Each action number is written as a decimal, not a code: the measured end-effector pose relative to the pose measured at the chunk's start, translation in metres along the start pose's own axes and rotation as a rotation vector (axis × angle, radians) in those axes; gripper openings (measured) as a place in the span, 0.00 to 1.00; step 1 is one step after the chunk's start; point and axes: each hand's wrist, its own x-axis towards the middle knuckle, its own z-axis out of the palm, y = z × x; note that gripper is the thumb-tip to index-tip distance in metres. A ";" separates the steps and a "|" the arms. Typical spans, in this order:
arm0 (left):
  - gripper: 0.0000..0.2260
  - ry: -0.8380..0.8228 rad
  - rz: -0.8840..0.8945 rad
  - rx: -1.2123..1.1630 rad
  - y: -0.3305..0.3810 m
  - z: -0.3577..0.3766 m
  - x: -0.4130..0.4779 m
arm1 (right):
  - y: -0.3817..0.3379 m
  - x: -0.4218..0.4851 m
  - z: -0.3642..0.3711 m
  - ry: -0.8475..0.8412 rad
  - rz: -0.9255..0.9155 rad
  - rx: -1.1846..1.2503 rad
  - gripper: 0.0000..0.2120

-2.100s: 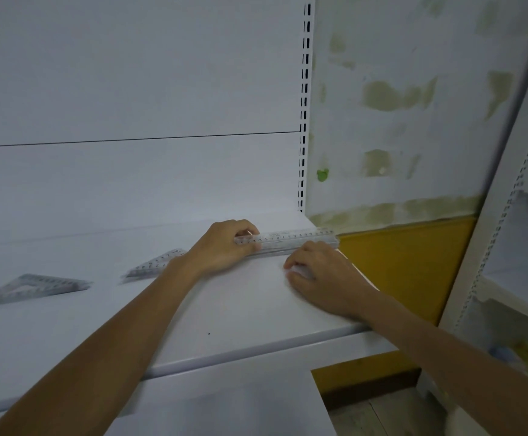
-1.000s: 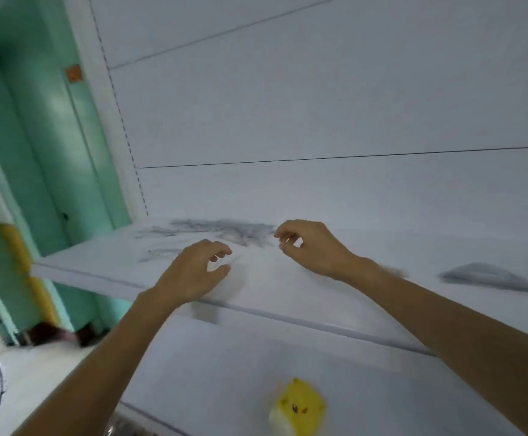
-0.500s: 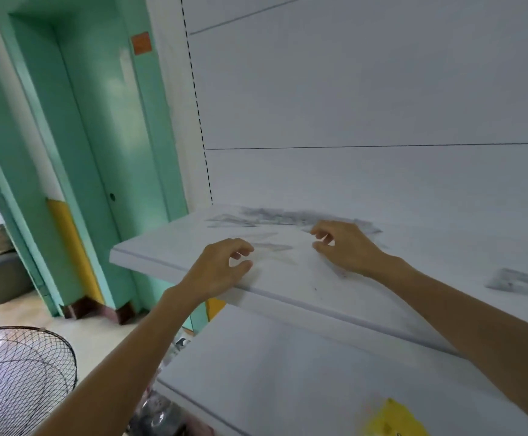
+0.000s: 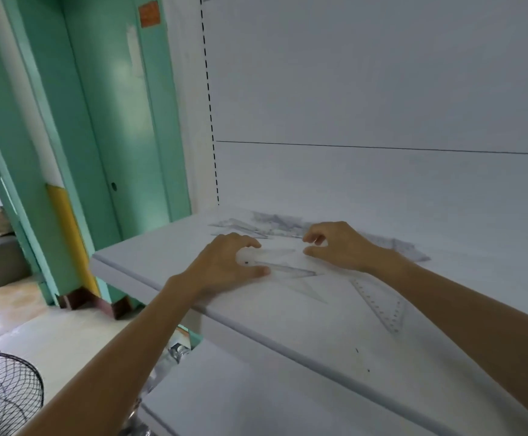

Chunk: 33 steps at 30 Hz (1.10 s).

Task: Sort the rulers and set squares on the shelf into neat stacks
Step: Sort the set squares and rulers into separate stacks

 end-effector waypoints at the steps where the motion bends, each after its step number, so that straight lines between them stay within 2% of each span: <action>1: 0.24 -0.003 -0.001 0.001 -0.003 0.001 0.001 | -0.001 0.006 0.004 -0.006 -0.010 0.004 0.13; 7: 0.18 -0.041 0.106 0.063 -0.009 0.006 -0.001 | -0.020 0.031 0.023 -0.123 -0.035 0.096 0.11; 11: 0.14 0.001 0.171 0.093 -0.020 -0.005 -0.014 | -0.030 0.040 0.036 -0.085 -0.039 0.041 0.12; 15: 0.13 -0.053 0.227 0.081 -0.036 -0.024 -0.028 | -0.044 0.039 0.039 -0.081 -0.015 -0.002 0.09; 21: 0.13 -0.089 0.038 0.154 -0.067 -0.053 -0.052 | -0.080 0.033 0.054 -0.079 -0.044 -0.075 0.09; 24: 0.25 -0.088 -0.001 0.296 -0.077 -0.059 -0.069 | -0.098 0.022 0.064 -0.018 -0.071 -0.085 0.10; 27: 0.36 -0.188 -0.020 0.353 -0.082 -0.069 -0.084 | -0.113 0.011 0.068 0.039 -0.072 -0.086 0.10; 30: 0.29 -0.251 0.071 0.459 -0.085 -0.075 -0.097 | -0.130 0.001 0.071 0.065 -0.074 -0.110 0.11; 33: 0.20 -0.094 0.138 0.562 -0.085 -0.076 -0.105 | -0.145 -0.009 0.079 0.100 -0.110 -0.228 0.12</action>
